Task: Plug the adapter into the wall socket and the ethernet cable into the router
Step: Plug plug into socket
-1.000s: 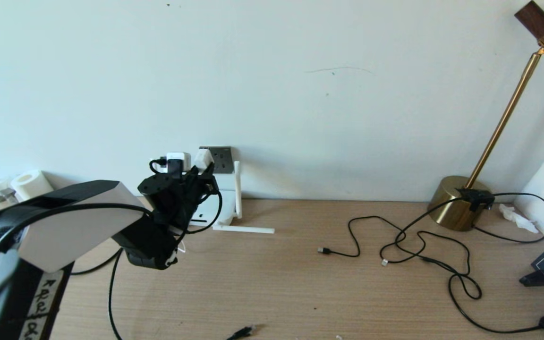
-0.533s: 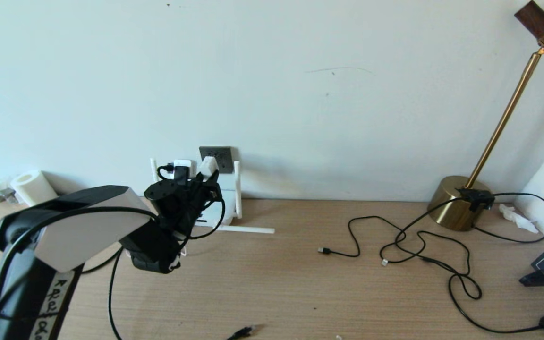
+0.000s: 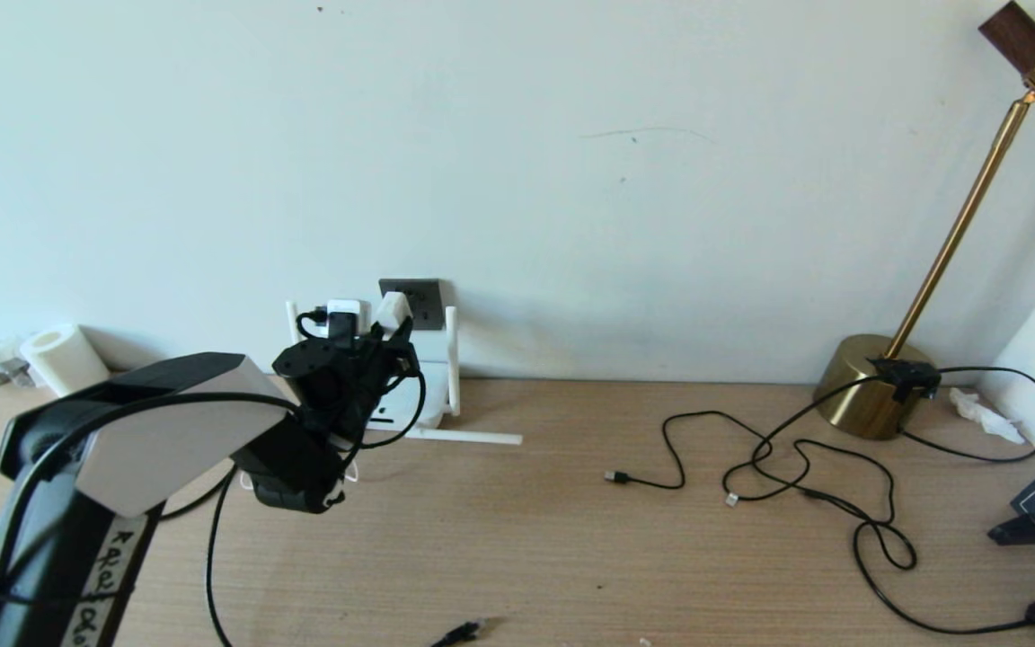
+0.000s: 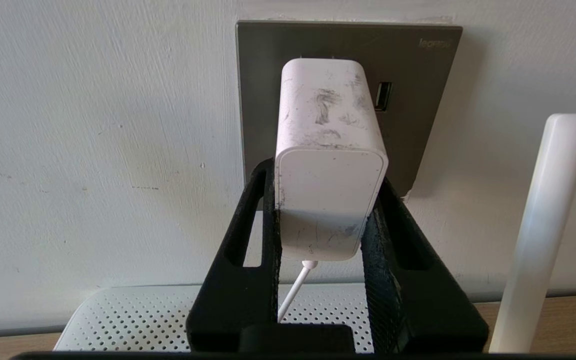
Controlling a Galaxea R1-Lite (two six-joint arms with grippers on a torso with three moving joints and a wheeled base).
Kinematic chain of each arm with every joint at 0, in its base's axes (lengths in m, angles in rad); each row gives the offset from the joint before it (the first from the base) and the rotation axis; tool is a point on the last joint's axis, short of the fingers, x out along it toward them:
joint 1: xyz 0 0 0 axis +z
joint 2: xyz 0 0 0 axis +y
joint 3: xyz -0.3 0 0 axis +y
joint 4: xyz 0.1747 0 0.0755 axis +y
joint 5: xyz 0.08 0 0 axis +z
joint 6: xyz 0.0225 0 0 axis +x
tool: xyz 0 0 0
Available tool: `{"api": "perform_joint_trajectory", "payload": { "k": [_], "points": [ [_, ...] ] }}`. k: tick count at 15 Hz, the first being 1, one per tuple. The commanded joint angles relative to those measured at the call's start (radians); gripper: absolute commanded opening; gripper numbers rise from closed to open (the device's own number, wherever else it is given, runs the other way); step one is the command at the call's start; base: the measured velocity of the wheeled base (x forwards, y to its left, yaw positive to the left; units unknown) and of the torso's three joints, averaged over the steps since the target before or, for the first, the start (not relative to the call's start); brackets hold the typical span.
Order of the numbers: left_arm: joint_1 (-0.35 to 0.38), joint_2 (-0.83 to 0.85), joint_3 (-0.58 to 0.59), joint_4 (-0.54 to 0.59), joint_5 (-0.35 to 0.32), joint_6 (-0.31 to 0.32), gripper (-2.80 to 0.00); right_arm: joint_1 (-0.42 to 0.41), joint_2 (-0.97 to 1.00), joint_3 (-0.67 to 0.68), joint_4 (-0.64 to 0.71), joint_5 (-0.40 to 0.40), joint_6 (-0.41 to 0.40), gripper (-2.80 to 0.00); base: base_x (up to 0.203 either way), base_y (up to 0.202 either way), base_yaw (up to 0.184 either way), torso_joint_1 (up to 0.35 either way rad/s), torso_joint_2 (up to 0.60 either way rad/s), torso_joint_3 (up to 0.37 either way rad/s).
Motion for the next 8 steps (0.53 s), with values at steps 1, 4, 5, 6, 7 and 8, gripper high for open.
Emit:
{"api": "perform_joint_trajectory", "payload": {
  "k": [1, 4, 5, 6, 7, 8],
  "points": [
    [0.007, 0.004, -0.003, -0.008, -0.003, 0.000, -2.80, 0.000, 0.000, 0.000, 0.000, 0.000, 0.000, -2.80, 0.000, 0.000, 0.000, 0.000, 0.00, 0.000],
    [0.009, 0.004, -0.003, -0.008, -0.014, 0.002, -2.80, 0.000, 0.000, 0.000, 0.000, 0.000, 0.000, -2.80, 0.000, 0.000, 0.000, 0.000, 0.00, 0.000],
    [0.009, 0.005, -0.003, -0.008, -0.015, 0.002, -2.80, 0.000, 0.000, 0.000, 0.000, 0.000, 0.000, -2.80, 0.000, 0.000, 0.000, 0.000, 0.00, 0.000],
    [0.009, 0.005, -0.003, -0.008, -0.015, 0.002, -2.80, 0.000, 0.000, 0.000, 0.000, 0.000, 0.000, -2.80, 0.000, 0.000, 0.000, 0.000, 0.00, 0.000],
    [0.009, 0.005, -0.003, -0.008, -0.015, 0.002, -2.80, 0.000, 0.000, 0.000, 0.000, 0.000, 0.000, -2.80, 0.000, 0.000, 0.000, 0.000, 0.00, 0.000],
    [0.008, 0.010, -0.003, -0.008, -0.015, 0.002, -2.80, 0.000, 0.000, 0.000, 0.000, 0.000, 0.000, -2.80, 0.000, 0.000, 0.000, 0.000, 0.00, 0.000]
  ]
}}
